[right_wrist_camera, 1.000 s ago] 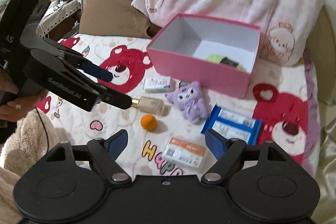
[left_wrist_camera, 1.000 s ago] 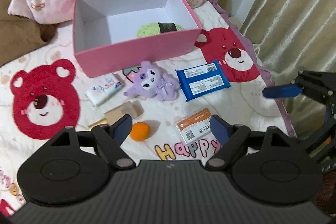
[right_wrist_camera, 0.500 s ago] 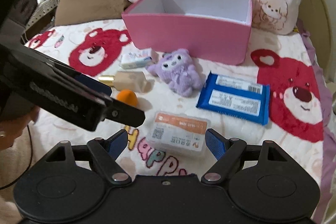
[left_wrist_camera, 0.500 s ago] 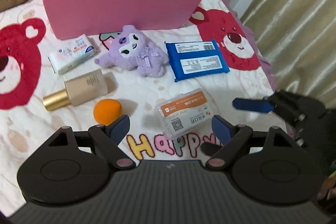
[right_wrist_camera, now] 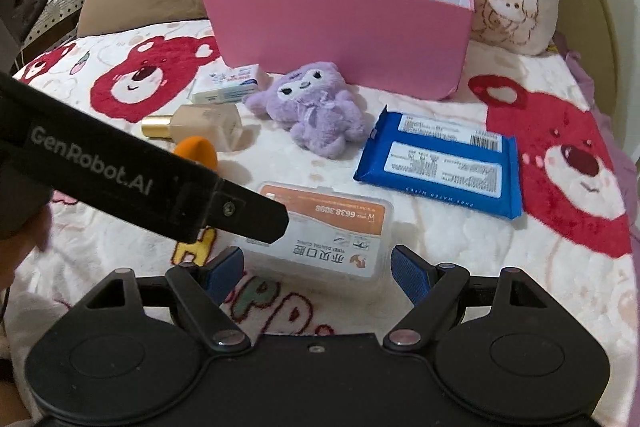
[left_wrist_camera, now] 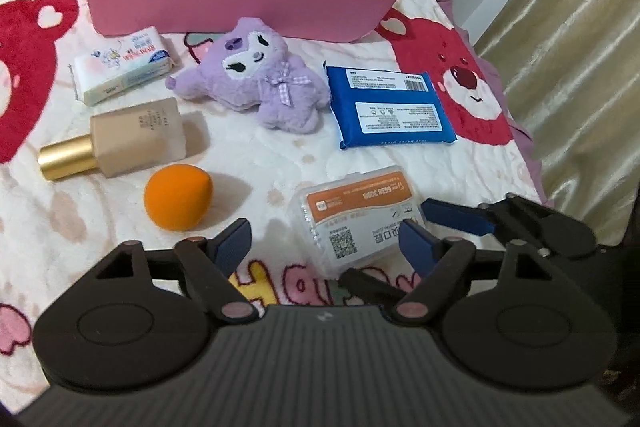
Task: Organize objects
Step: 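Move the left tool to the clear floss box and grasp it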
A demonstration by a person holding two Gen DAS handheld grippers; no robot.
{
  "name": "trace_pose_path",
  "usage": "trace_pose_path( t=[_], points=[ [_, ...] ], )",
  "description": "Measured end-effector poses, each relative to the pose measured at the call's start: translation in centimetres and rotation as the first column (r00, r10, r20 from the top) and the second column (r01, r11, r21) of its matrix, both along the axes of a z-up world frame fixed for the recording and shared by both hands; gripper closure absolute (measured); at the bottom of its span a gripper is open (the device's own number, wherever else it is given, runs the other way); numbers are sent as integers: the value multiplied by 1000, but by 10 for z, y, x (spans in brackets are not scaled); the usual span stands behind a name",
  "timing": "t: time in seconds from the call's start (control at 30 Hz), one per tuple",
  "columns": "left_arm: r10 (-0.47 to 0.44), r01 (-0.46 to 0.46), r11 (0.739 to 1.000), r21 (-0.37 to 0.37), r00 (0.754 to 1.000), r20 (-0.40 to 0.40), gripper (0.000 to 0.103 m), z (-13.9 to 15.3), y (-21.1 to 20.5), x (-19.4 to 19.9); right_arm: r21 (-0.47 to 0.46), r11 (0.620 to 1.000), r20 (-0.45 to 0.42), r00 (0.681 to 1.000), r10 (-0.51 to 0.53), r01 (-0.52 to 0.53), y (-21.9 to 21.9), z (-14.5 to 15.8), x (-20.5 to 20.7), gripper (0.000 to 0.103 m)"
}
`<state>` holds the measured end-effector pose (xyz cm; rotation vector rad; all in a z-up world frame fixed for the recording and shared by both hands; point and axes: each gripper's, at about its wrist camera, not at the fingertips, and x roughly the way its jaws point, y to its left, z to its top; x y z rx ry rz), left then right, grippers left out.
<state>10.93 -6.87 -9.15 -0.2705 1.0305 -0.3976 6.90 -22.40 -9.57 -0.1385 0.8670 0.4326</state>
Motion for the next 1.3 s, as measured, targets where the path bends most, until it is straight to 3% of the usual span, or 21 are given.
trace_pose_path(
  t=[0.07, 0.2, 0.23, 0.43, 0.6, 0.73, 0.8, 0.87, 1.07, 1.3],
  points=[
    [1, -1, 1000, -3, 1000, -3, 44, -5, -3, 1, 19, 1000, -25, 1000, -1, 1, 0, -6, 2, 16],
    [-65, 67, 997, 33, 997, -40, 48, -18, -17, -1, -7, 1000, -73, 997, -8, 7, 4, -12, 6, 16],
    [-61, 62, 998, 9, 997, -44, 51, -20, -18, -3, -5, 1000, -70, 997, -7, 7, 4, -13, 6, 16],
    [-61, 61, 998, 4, 997, -41, 50, -20, -18, -3, -40, 999, -39, 999, 9, -11, 6, -10, 5, 15],
    [-63, 63, 998, -6, 998, -26, 42, -11, -7, -7, -50, 998, 1, 1000, 31, -31, 5, -2, 1, 13],
    [-20, 18, 995, -99, 1000, -19, 41, -10, 6, 2, 16, 1000, -17, 1000, 21, -21, 4, -1, 4, 9],
    [7, -10, 992, -124, 1000, -26, 44, -14, 7, 8, 33, 999, -29, 1000, -1, 2, 5, -5, 9, 7],
    [17, -24, 991, -135, 998, -54, 57, -22, 5, 12, 41, 999, -42, 999, -22, 24, 5, -8, 13, 6],
    [43, -50, 991, -122, 997, -57, 60, -29, 3, 8, 35, 997, -57, 996, -64, 66, 9, -17, 17, 7],
    [14, -14, 995, -103, 1000, -6, 61, -11, 1, -3, 14, 997, -46, 996, -70, 71, 11, 0, 7, 8]
  ],
)
